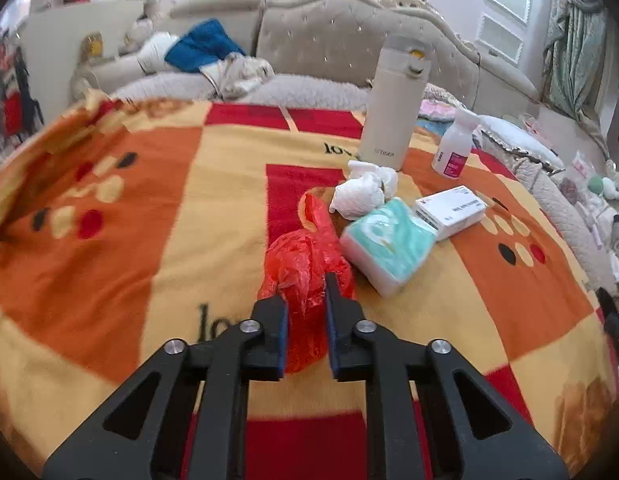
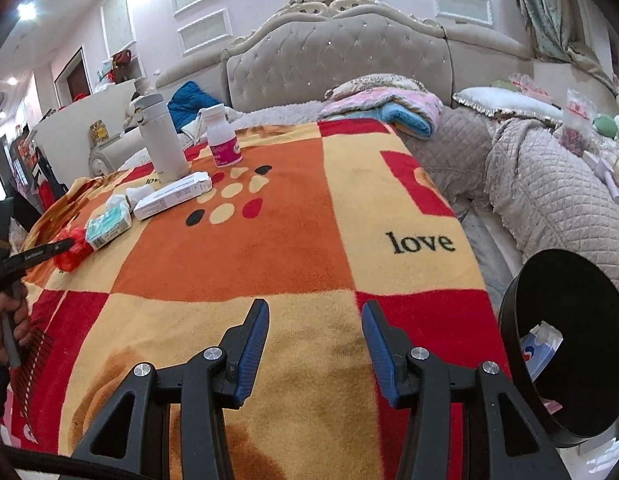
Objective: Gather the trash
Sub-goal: 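Grasp the red plastic bag with the left gripper while the right grasps the teal tissue pack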
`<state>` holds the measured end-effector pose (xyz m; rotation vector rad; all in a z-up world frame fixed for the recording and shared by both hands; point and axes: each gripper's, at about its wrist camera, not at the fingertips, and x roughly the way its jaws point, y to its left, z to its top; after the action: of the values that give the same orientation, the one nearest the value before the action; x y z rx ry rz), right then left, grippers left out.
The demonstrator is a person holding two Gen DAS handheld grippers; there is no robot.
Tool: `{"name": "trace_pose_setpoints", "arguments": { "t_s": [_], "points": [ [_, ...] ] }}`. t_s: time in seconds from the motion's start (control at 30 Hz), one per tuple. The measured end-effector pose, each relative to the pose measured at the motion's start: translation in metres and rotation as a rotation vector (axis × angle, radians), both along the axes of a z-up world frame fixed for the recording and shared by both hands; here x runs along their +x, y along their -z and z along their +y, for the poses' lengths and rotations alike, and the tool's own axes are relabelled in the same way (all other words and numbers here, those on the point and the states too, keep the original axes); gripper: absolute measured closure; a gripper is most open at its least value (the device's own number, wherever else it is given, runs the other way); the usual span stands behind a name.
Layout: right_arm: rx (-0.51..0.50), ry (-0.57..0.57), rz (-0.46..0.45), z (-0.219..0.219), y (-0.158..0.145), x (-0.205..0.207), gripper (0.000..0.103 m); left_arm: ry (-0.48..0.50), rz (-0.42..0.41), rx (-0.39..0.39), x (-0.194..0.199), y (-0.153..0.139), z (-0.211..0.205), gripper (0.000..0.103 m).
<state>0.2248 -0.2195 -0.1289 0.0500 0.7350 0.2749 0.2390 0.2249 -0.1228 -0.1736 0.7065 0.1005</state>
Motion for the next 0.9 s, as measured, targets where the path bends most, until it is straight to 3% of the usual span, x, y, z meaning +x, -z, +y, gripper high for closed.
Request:
{"name": "trace_pose_setpoints", "arguments": {
  "t_s": [0.17, 0.3, 0.5, 0.7, 0.8, 0.9],
  "points": [
    [0.076, -0.029, -0.046, 0.009, -0.013, -0.004, 0.057, -0.057, -0.045, 0.059, -0.042, -0.007, -0.007, 0.091],
    [0.144, -0.106, 0.034, 0.045, -0.013, 0.009, 0.057, -0.089, -0.033, 0.050, -0.053, 0.001, 0.000, 0.091],
    [0.181, -0.198, 0.093, 0.120, -0.018, 0.037, 0.056, -0.087, 0.015, -0.061, -0.044, 0.011, 0.016, 0.091],
    [0.257, -0.298, 0.148, 0.207, -0.020, 0.068, 0.037, -0.096, 0.016, -0.123, -0.046, 0.015, 0.025, 0.089],
    [0.354, -0.301, 0.199, 0.247, -0.014, 0.085, 0.035, -0.120, 0.019, -0.141, -0.047, 0.017, 0.030, 0.089],
    [0.501, -0.210, 0.301, 0.274, -0.001, 0.109, 0.035, -0.128, 0.023, -0.125, -0.048, 0.016, 0.028, 0.089]
  ]
}}
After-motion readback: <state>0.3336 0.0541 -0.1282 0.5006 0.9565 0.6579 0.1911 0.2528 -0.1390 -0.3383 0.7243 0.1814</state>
